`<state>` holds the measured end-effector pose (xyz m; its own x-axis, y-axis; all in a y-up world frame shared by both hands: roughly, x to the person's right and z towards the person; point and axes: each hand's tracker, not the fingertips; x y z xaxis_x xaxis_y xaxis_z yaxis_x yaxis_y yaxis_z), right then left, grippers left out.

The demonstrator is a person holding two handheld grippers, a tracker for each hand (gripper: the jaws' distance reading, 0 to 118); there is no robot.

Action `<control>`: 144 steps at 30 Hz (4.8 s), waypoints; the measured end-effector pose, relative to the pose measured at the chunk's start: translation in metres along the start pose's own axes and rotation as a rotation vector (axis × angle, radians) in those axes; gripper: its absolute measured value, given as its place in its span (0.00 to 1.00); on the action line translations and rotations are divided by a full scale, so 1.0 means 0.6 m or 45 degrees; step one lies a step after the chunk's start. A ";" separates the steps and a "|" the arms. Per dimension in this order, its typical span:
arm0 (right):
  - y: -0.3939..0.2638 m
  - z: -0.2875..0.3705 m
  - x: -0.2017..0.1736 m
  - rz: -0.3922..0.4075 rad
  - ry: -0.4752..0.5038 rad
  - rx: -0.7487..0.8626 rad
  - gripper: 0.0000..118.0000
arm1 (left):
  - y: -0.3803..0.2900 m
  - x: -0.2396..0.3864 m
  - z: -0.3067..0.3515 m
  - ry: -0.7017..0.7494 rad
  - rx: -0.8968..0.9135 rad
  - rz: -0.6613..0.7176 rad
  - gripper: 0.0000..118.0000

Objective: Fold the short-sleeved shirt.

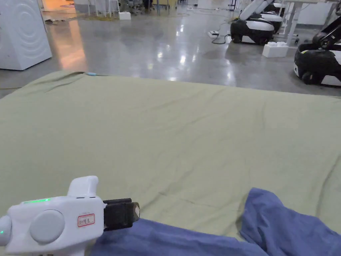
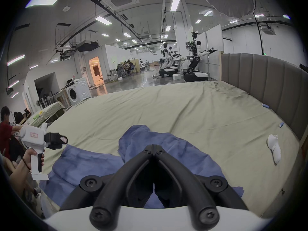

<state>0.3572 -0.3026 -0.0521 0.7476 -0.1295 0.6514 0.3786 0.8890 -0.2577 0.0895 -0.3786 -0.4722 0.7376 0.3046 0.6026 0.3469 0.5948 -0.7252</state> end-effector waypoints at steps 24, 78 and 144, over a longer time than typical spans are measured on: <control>0.035 -0.350 0.102 0.243 -0.099 -0.816 0.90 | -0.048 0.049 -0.019 0.118 -0.051 -0.176 0.06; 0.890 -0.371 -0.024 -0.019 -0.065 0.684 0.03 | 0.808 0.261 0.199 0.231 1.033 -0.160 0.05; -0.122 0.108 0.119 -0.028 -0.377 -0.554 0.03 | -0.254 -0.040 0.260 0.081 0.057 0.127 0.04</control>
<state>0.3477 -0.3484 0.0595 0.5748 0.0396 0.8173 0.6308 0.6149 -0.4734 -0.0717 -0.3604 -0.3244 0.8031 0.3164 0.5049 0.2451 0.5969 -0.7640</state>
